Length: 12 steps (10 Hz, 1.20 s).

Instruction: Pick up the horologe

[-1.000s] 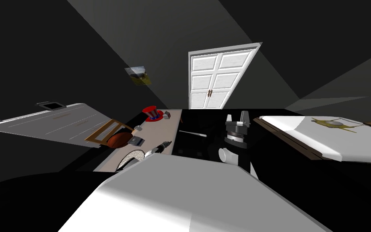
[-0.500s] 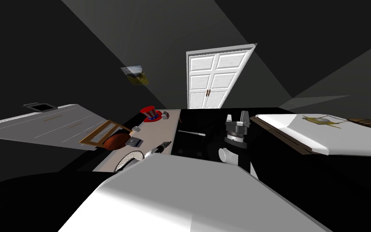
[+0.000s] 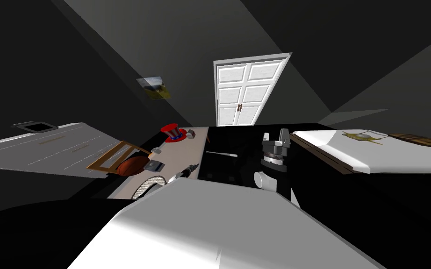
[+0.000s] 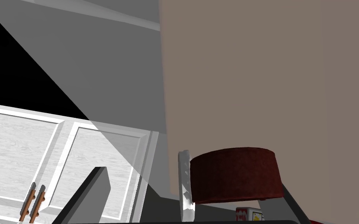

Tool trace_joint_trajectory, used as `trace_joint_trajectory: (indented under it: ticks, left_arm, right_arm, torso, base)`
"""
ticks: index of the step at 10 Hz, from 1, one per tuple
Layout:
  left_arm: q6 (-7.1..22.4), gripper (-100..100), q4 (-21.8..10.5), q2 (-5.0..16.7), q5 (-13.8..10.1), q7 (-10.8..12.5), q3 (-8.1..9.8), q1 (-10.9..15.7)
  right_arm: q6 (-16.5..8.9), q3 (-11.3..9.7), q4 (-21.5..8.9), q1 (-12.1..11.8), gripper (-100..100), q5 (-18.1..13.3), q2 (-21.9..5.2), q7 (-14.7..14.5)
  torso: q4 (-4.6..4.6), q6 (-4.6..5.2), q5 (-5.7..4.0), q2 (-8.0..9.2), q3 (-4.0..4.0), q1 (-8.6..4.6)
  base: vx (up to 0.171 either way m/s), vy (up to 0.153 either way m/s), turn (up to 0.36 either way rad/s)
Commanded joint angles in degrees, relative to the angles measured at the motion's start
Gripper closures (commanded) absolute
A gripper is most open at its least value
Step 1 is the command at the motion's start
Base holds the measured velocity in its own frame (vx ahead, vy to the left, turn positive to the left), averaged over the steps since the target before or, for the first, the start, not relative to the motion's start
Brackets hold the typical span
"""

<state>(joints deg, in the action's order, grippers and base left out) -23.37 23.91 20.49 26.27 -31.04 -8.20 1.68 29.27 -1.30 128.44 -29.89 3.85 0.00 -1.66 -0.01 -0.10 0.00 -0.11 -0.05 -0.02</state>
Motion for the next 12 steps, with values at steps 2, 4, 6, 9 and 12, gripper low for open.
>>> trace_joint_trajectory:
  ticks: [2, 4, 6, 9, 12]
  left_arm:
    - [-0.09, -100, -0.17, -0.03, -0.02, -0.07, 0.07, 0.08]
    - [-0.09, -100, -0.17, -0.03, -0.02, -0.07, 0.07, 0.08]
    - [-0.09, -100, -0.17, -0.03, -0.02, -0.07, 0.07, 0.08]
    - [-0.39, -100, 0.44, -2.3, 0.17, -3.58, 1.29, -1.21]
    - [-0.62, -100, 0.9, -4.01, 0.32, -6.2, 2.21, -2.19]
  right_arm:
    - [0.0, 0.0, 0.0, 0.0, 0, 0.0, 0.0, 0.0]
    - [0.0, 0.0, 0.0, 0.0, 0, 0.0, 0.0, 0.0]
    - [0.0, 0.0, 0.0, 0.0, 0, 0.0, 0.0, 0.0]
    - [0.0, 0.0, 0.0, -0.01, 0, 0.0, 0.0, 0.0]
    - [0.0, 0.01, 0.0, -0.01, 0, 0.0, 0.0, 0.0]
  torso:
    - [0.0, -0.01, 0.0, -0.01, -0.01, 0.01]
    - [0.0, 0.0, -0.01, 0.0, 0.0, 0.0]
    - [0.0, 0.0, 0.0, -0.01, 0.0, 0.01]
    - [-0.03, -0.01, 0.02, -0.18, -0.1, 0.09]
    - [-0.06, -0.01, 0.03, -0.3, -0.17, 0.14]
  base:
    - [-0.003, -0.003, -0.009]
    - [0.004, 0.004, 0.012]
    - [-0.007, -0.007, -0.022]
    - [0.056, 0.027, 0.082]
    - [0.073, 0.032, 0.097]
